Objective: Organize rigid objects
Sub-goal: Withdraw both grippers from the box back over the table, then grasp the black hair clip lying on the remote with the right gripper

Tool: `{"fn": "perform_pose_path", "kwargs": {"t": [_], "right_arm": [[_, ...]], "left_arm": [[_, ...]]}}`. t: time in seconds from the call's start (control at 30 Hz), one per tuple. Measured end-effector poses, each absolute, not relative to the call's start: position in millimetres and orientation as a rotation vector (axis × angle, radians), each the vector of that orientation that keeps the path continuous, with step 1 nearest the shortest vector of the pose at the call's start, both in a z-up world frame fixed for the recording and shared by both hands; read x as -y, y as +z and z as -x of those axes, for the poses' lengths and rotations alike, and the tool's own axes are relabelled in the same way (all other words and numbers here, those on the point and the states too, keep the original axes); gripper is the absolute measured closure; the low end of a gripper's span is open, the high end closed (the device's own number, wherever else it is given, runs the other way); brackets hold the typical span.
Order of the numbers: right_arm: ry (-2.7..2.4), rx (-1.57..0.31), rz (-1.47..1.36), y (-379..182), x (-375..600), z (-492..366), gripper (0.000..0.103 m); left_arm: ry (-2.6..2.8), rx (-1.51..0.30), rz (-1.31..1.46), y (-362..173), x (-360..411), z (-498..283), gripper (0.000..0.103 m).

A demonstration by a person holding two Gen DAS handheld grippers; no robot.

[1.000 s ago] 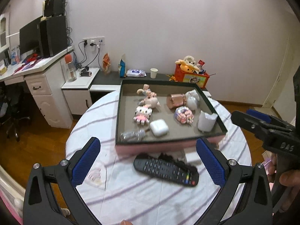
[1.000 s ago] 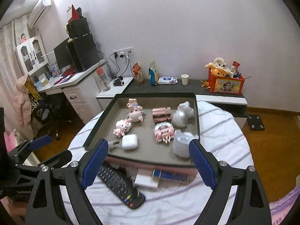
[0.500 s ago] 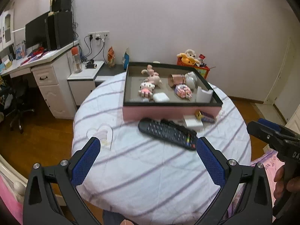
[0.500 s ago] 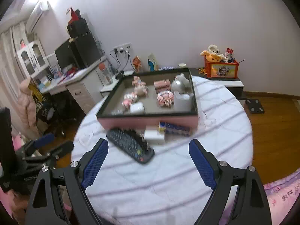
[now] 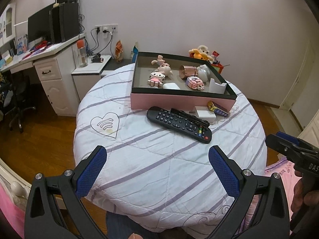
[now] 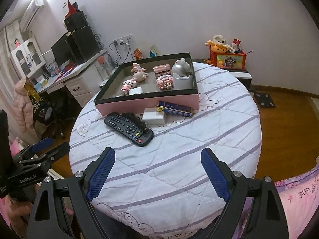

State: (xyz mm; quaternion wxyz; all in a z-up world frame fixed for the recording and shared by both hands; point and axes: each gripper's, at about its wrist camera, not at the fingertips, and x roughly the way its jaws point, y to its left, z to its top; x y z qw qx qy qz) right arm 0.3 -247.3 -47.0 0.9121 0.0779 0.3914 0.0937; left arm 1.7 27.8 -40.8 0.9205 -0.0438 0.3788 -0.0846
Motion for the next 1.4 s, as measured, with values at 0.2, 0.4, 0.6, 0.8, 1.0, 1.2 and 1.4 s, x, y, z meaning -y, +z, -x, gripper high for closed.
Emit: {"fn": "perform_pose_path", "kwargs": {"t": [0.2,0.4,0.6,0.8,1.0,1.2,1.4], "right_arm": [[0.189,-0.833,-0.169,-55.3,249.6,-13.8,0.014],[0.220,-0.879,-0.127,-69.6,240.6,-34.4,0.014],[0.312,-0.949,-0.040,-97.2,216.1,-60.6,0.014],[0.358,-0.974,0.000,-121.2,195.7,-86.1,0.014],[0.386,-0.978,0.049,-133.1,177.0,-105.5,0.016],[0.439,-0.967,0.126,-131.9,154.7,-111.6,0.036],[0.544,-0.959,0.149,-130.5,141.7,-110.7,0.041]], "left_arm": [[-0.183,-0.795,0.090,-44.6,-24.3,-10.4,0.000],[-0.199,-0.837,0.092,-59.5,-15.7,-27.7,0.000],[-0.164,-0.878,0.112,-76.6,-24.9,-44.5,0.000],[-0.126,-0.898,0.121,-88.1,-39.7,-56.9,0.000],[-0.108,-0.910,0.127,-95.8,-50.3,-68.7,0.000],[-0.088,-0.924,0.143,-102.7,-62.0,-75.8,0.000],[-0.067,-0.935,0.160,-108.8,-71.4,-80.4,0.000]]}}
